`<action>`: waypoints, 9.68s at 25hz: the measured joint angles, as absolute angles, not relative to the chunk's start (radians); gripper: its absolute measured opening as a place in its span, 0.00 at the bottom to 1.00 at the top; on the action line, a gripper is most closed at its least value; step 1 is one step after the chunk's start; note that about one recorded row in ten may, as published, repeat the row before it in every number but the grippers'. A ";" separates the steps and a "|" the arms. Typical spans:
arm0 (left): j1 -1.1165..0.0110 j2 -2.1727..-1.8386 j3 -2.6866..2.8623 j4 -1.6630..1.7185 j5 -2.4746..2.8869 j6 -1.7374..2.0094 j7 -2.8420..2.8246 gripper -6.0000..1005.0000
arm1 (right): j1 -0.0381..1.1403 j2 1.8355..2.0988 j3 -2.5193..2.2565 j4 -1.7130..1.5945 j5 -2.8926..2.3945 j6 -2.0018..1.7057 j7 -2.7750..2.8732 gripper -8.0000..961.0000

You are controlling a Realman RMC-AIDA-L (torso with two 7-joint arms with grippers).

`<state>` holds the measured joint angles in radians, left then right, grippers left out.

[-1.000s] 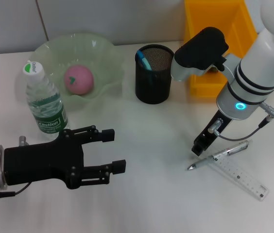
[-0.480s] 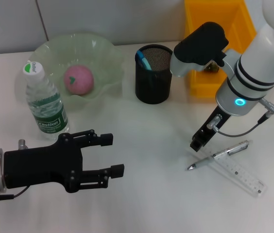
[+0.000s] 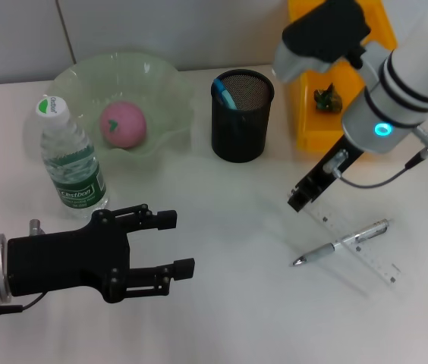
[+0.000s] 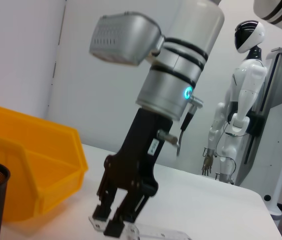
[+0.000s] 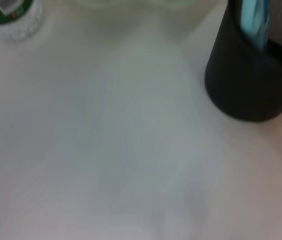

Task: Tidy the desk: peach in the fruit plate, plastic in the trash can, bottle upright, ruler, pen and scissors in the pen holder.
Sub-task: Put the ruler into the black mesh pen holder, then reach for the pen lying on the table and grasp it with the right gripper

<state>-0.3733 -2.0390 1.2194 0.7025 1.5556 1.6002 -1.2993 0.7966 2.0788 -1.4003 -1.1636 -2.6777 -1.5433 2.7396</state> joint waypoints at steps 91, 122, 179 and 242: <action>-0.365 -2.041 1.218 0.703 1.549 1.633 -1.287 0.78 | 0.755 2.079 -1.147 -0.811 -1.765 -0.777 1.718 0.47; -0.363 -2.041 1.182 0.703 1.552 1.646 -1.283 0.78 | 0.547 2.076 -1.141 -1.027 -1.403 -0.997 1.597 0.70; -0.356 -2.065 1.172 0.680 1.559 1.577 -1.208 0.78 | 0.891 2.075 -1.375 -0.933 -2.801 -1.614 1.661 0.66; -0.364 -2.068 1.170 0.687 1.549 1.585 -1.262 0.78 | 0.871 2.083 -1.440 -0.882 -2.772 -1.524 1.545 0.25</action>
